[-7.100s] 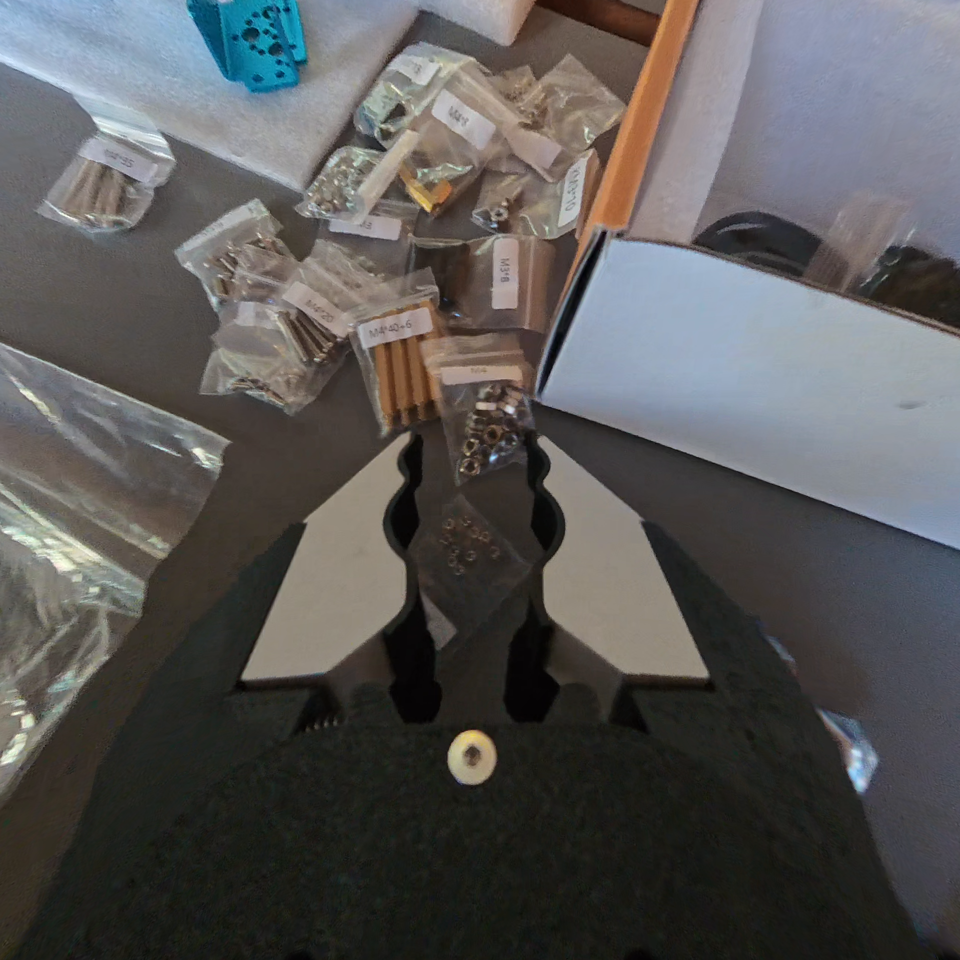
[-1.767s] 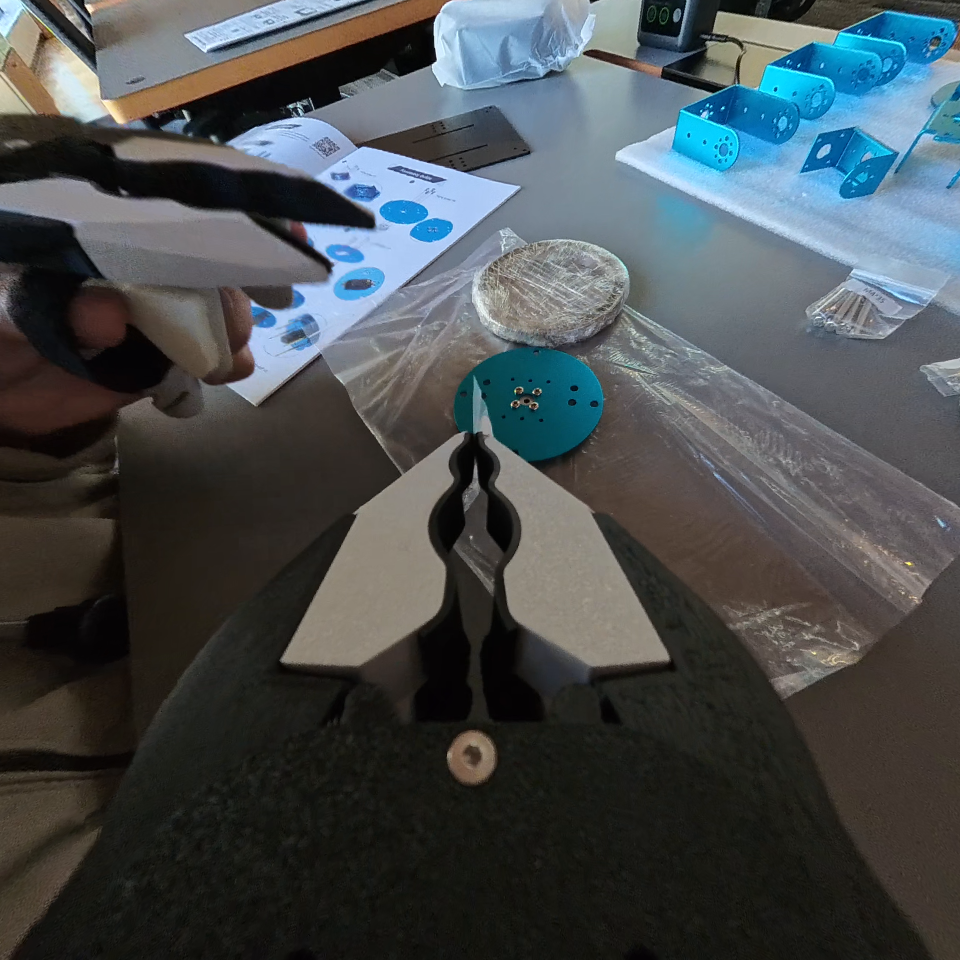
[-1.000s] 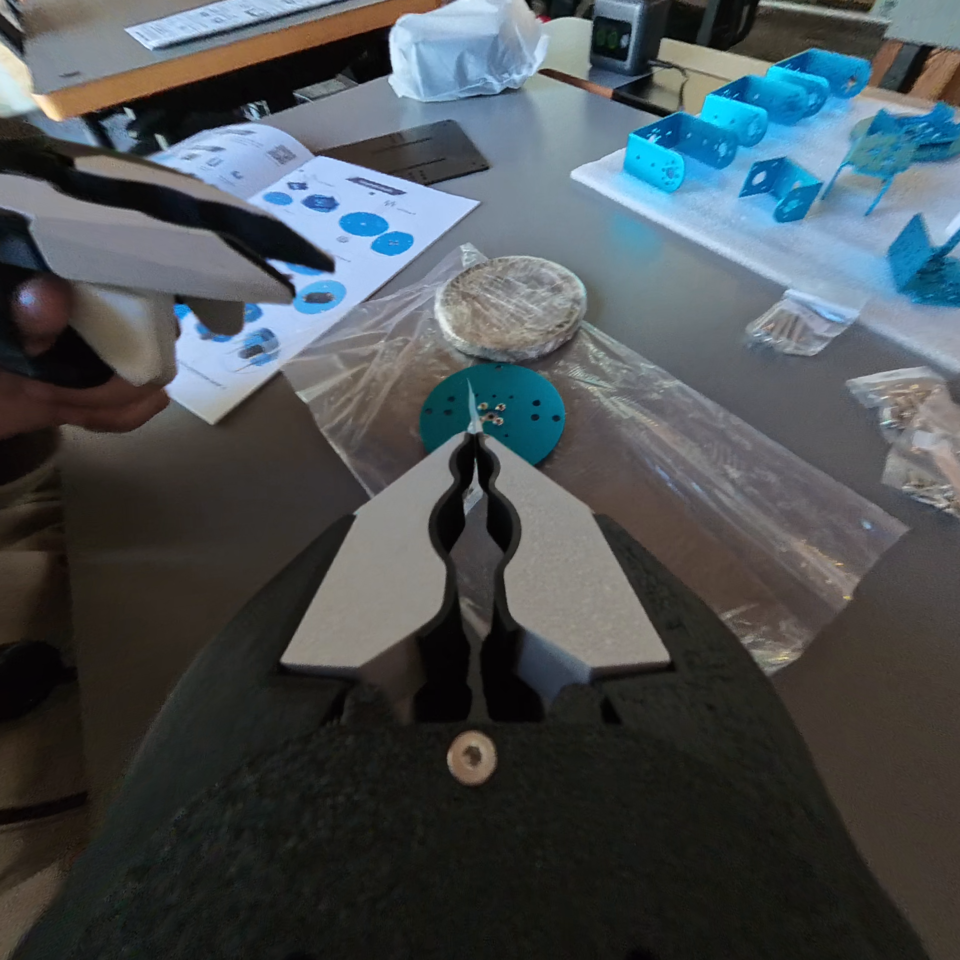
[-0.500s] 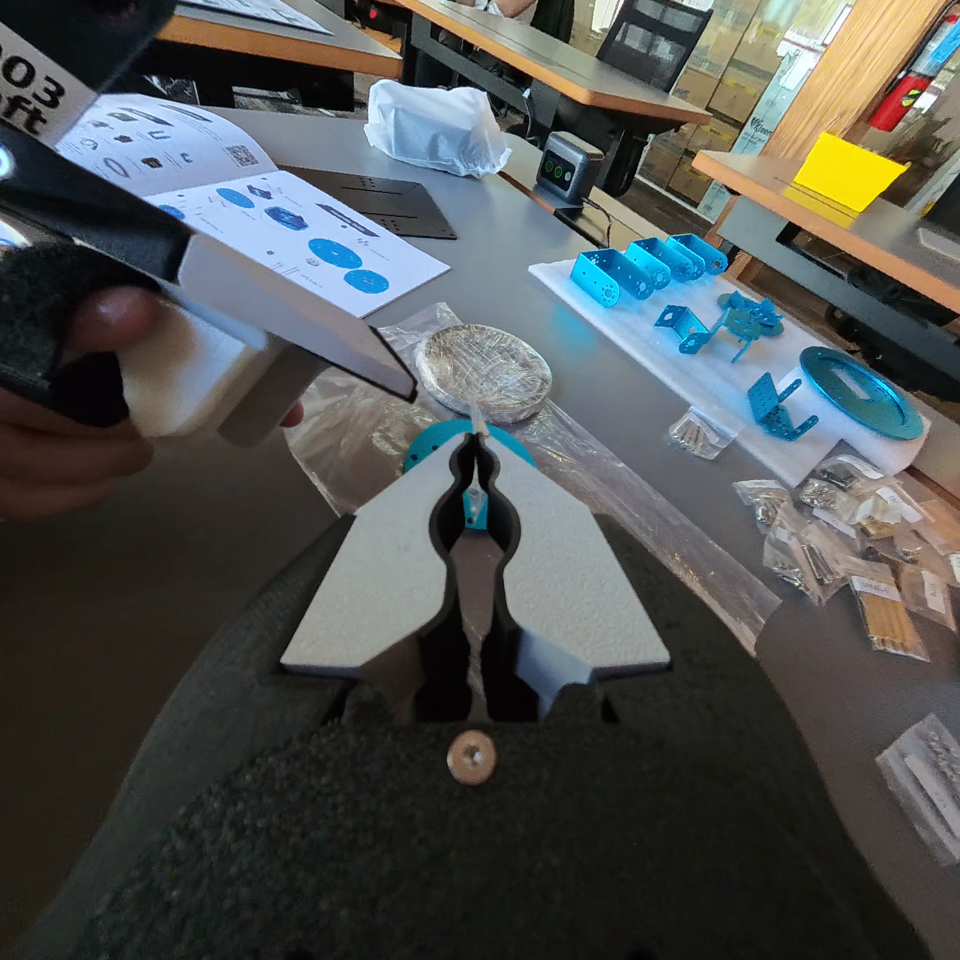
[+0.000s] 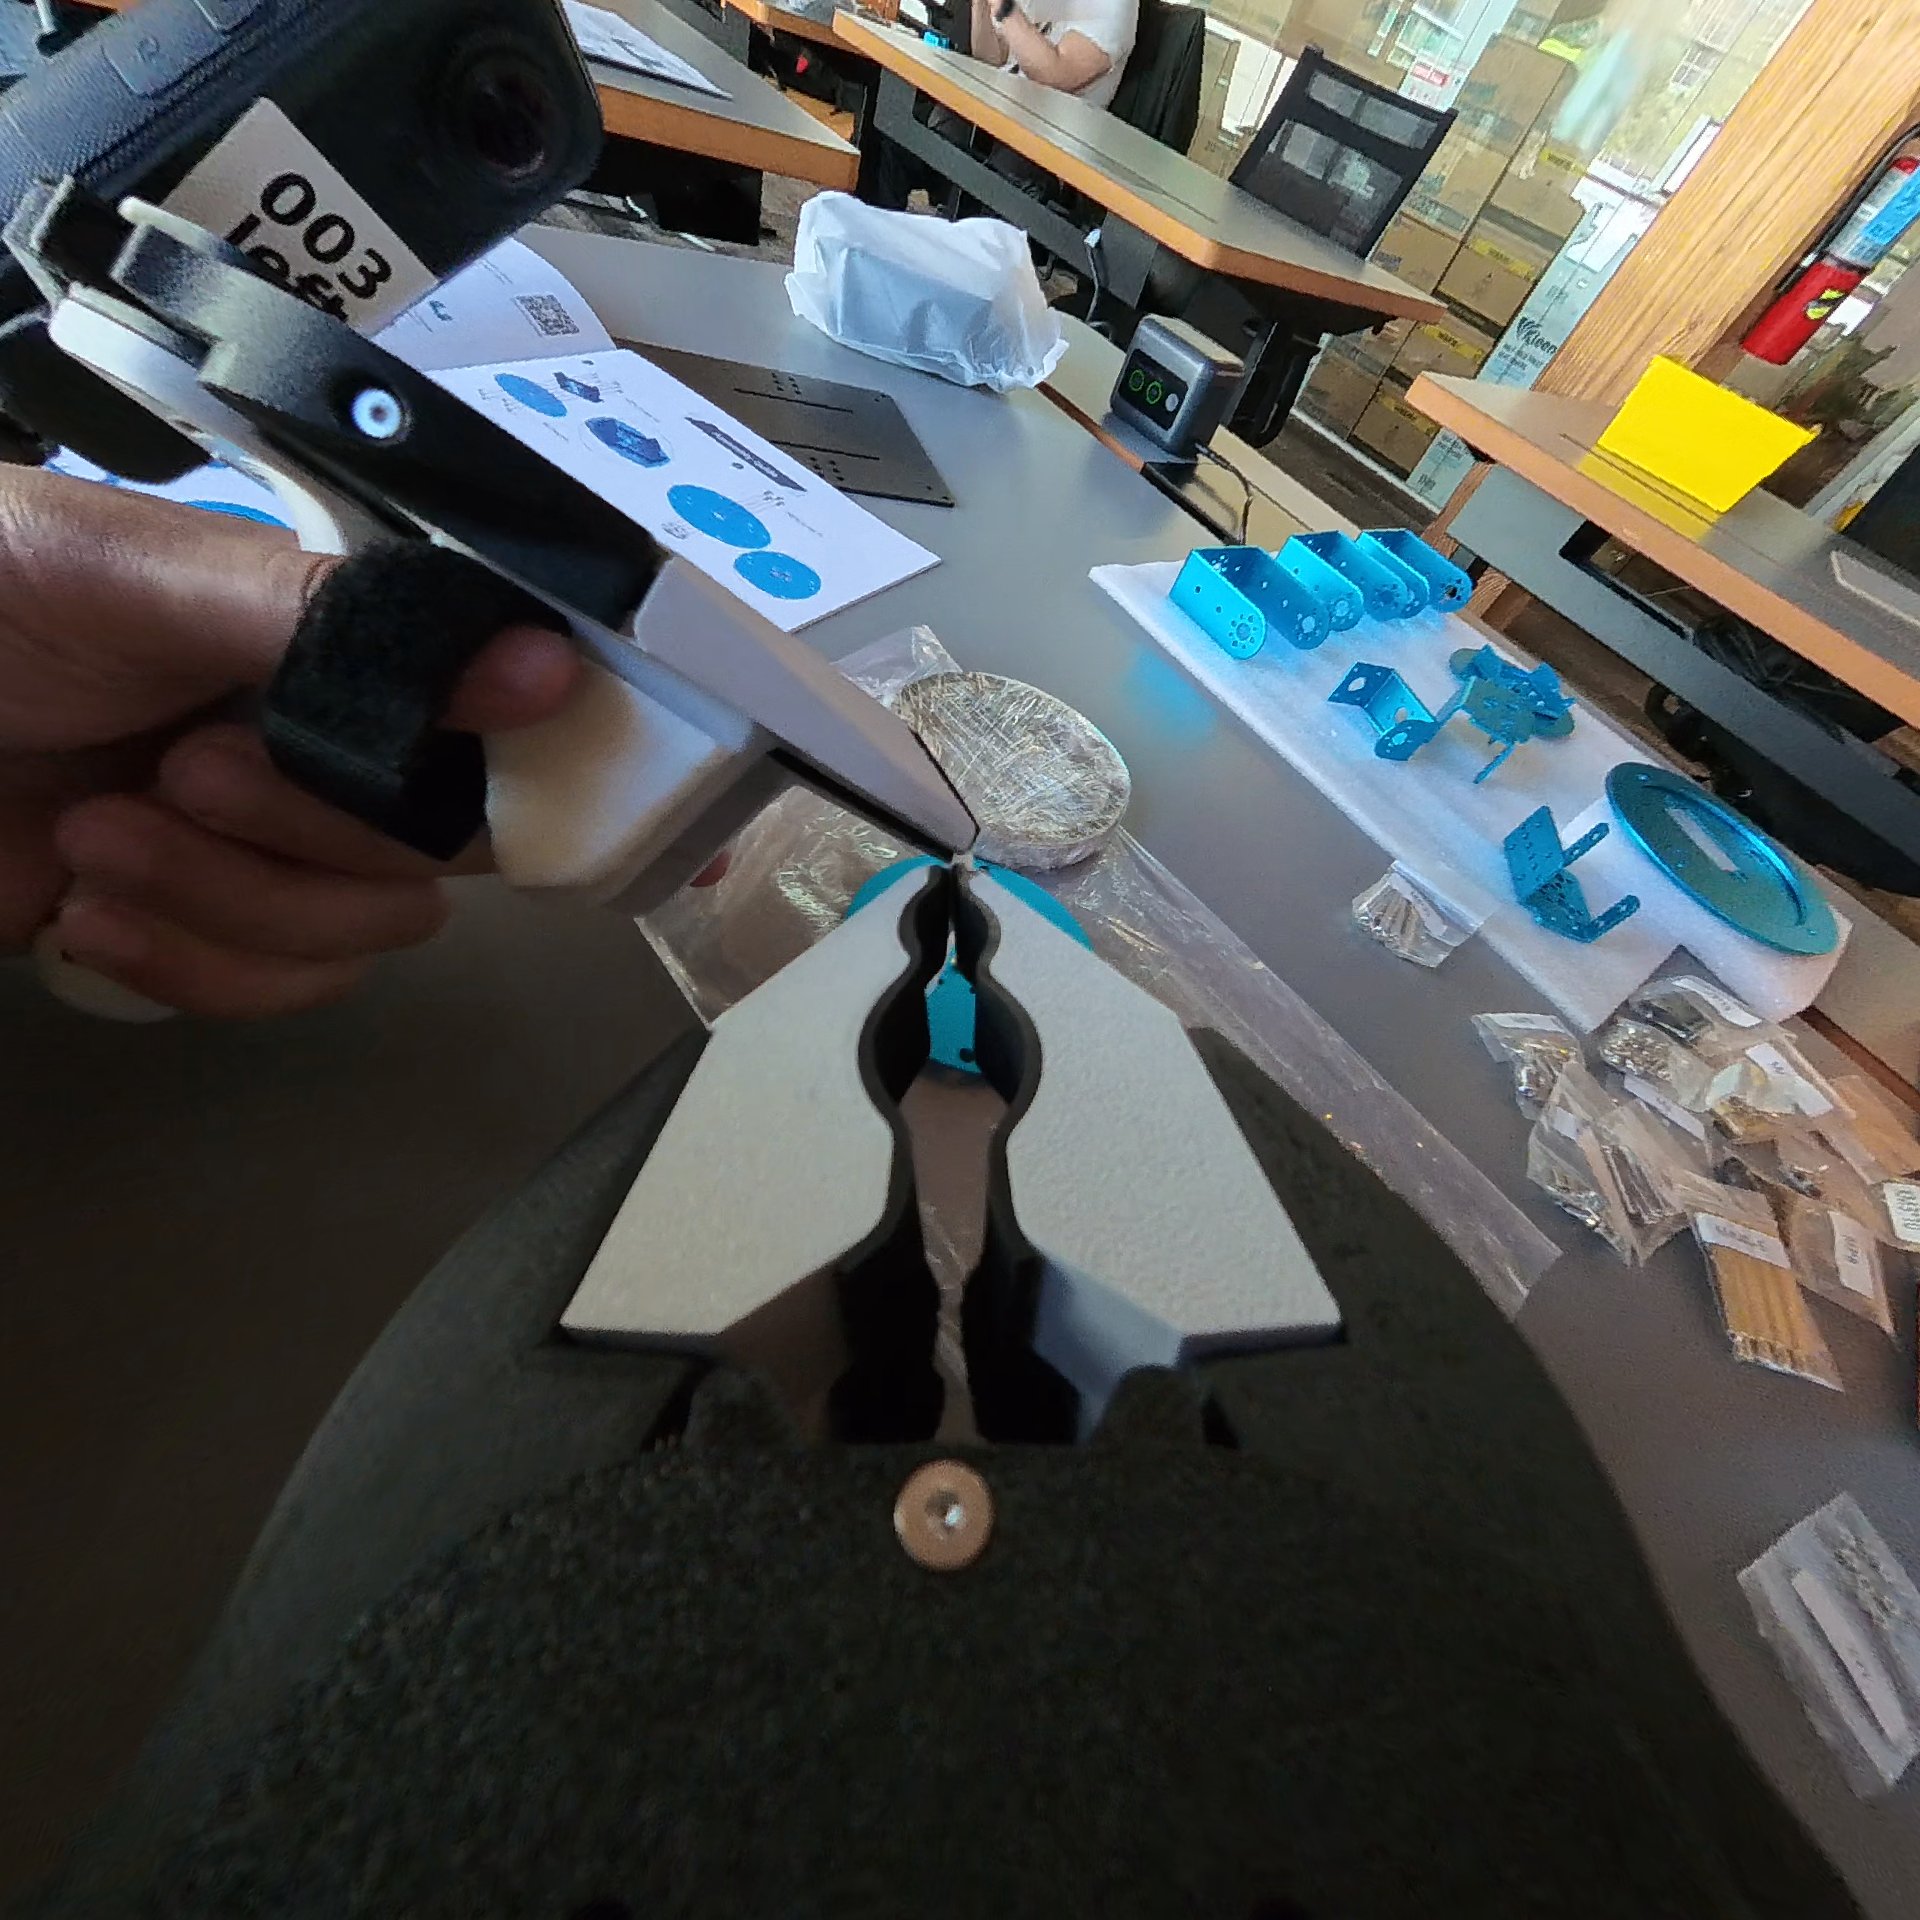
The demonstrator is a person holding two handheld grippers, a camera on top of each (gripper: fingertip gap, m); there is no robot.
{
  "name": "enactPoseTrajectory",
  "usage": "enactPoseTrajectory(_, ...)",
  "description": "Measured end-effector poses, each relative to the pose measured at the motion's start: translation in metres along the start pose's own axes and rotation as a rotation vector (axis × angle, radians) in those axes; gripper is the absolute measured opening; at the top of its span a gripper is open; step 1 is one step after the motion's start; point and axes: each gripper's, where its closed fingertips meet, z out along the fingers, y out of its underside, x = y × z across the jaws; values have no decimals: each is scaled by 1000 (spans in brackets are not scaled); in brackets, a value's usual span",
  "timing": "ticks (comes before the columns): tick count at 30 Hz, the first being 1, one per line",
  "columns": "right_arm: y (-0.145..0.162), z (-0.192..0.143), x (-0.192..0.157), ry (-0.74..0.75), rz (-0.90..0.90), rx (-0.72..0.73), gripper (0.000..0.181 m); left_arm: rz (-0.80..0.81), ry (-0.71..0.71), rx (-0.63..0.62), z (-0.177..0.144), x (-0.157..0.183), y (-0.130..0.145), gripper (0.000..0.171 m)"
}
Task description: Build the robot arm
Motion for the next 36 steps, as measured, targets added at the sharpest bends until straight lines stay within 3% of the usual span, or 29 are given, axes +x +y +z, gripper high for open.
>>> enactPoseTrajectory(7,1,1,-4,-63,106,8,0,30,24,-16,-1,1,2,0)
enactPoseTrajectory(13,-9,-12,-14,-417,548,95,23,65,108,-14,-7,16,0,0)
enactPoseTrajectory(19,-26,-27,-20,-707,873,156,24,93,204,-5,-12,34,4,0)
enactPoseTrajectory(29,-40,-44,-22,-925,1069,213,5,25,389,65,-21,60,2,0)
enactPoseTrajectory(36,-42,-47,-24,-988,1117,219,3,154,350,70,-23,65,5,0)
